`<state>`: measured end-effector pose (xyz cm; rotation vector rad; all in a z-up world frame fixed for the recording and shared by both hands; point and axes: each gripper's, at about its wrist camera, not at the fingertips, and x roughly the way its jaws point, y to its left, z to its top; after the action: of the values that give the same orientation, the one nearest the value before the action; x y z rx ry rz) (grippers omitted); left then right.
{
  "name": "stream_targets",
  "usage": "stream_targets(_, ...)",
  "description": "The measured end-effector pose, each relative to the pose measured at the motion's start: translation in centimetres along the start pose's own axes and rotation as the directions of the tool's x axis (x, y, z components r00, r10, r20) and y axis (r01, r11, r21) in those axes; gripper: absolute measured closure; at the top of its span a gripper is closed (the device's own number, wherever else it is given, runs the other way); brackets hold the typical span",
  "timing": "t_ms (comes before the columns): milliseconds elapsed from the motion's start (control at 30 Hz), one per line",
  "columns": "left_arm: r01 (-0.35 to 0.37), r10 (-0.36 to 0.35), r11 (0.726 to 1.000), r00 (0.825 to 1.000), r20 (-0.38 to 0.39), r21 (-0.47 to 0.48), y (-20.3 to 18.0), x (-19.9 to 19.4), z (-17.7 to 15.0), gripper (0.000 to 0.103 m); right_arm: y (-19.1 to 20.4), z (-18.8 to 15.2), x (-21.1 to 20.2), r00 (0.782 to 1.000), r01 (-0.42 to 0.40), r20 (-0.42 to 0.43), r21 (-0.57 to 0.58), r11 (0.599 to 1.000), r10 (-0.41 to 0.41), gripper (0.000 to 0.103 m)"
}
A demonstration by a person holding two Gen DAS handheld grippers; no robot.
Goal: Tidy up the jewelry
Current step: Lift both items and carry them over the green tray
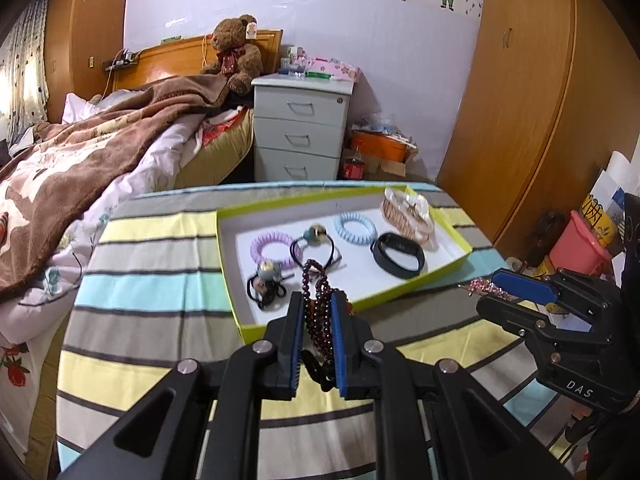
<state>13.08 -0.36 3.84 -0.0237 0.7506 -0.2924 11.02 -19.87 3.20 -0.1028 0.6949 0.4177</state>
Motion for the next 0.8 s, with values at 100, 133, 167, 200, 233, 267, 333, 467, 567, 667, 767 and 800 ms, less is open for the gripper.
stream_targets(100,0.008,-0.008,1.0,1.0,0.012,0.003,0.2,-0.2,1.2,0.089,0.0,1.3,-0.3,1.0,0.001,0.023,0.005,1.0,-0.001,0.068)
stream_targets(133,0.009,-0.009,1.0,1.0,0.018,0.0,0.3,-0.3,1.6,0.089,-0.1,1.8,-0.3,1.0,0.001,0.029,0.007,1.0,-0.001,0.068)
stream_targets(167,0.012,-0.012,1.0,1.0,0.022,-0.004,0.4,-0.3,2.0,0.089,-0.2,2.1,-0.3,1.0,0.003,0.031,0.008,1.0,-0.003,0.068)
stream_targets(200,0.016,-0.016,1.0,1.0,0.026,-0.004,0.5,-0.3,2.5,0.089,-0.2,2.4,-0.3,0.999,0.005,0.034,0.008,1.0,-0.005,0.068)
stream_targets(233,0.022,-0.022,1.0,0.999,0.03,-0.005,0.7,-0.2,2.9,0.089,-0.2,2.7,-0.2,0.999,0.005,0.036,0.008,1.0,-0.005,0.068)
stream_targets(267,0.027,-0.027,1.0,0.999,0.029,-0.008,0.8,-0.1,3.4,0.089,-0.2,3.1,0.0,0.999,0.003,0.035,0.01,1.0,-0.003,0.068)
stream_targets(333,0.035,-0.034,0.999,0.999,0.033,-0.013,1.1,0.3,4.2,0.089,-0.2,3.5,0.3,0.999,0.002,0.034,0.015,1.0,-0.003,0.068)
stream_targets(467,0.043,-0.042,0.999,0.999,0.031,-0.024,1.7,1.3,5.7,0.089,-0.2,4.3,1.5,1.0,0.006,0.021,0.025,1.0,-0.007,0.068)
stream_targets(567,0.047,-0.046,0.998,0.999,0.029,-0.033,2.3,2.2,6.8,0.089,-0.4,5.1,2.6,1.0,0.005,0.006,0.032,0.999,-0.005,0.068)
stream_targets(667,0.047,-0.046,0.998,0.999,0.022,-0.032,2.7,3.2,7.5,0.089,-1.1,5.8,3.7,1.0,0.014,-0.003,0.06,0.998,-0.014,0.068)
stream_targets(767,0.054,-0.054,0.998,0.999,0.004,-0.02,2.9,4.5,8.2,0.089,-1.6,6.2,4.6,1.0,0.013,-0.012,0.092,0.996,-0.011,0.068)
stream_targets(800,0.053,-0.053,0.998,0.999,-0.001,-0.024,3.0,5.0,8.3,0.089,-1.6,6.3,5.0,1.0,0.012,-0.016,0.095,0.995,-0.011,0.068)
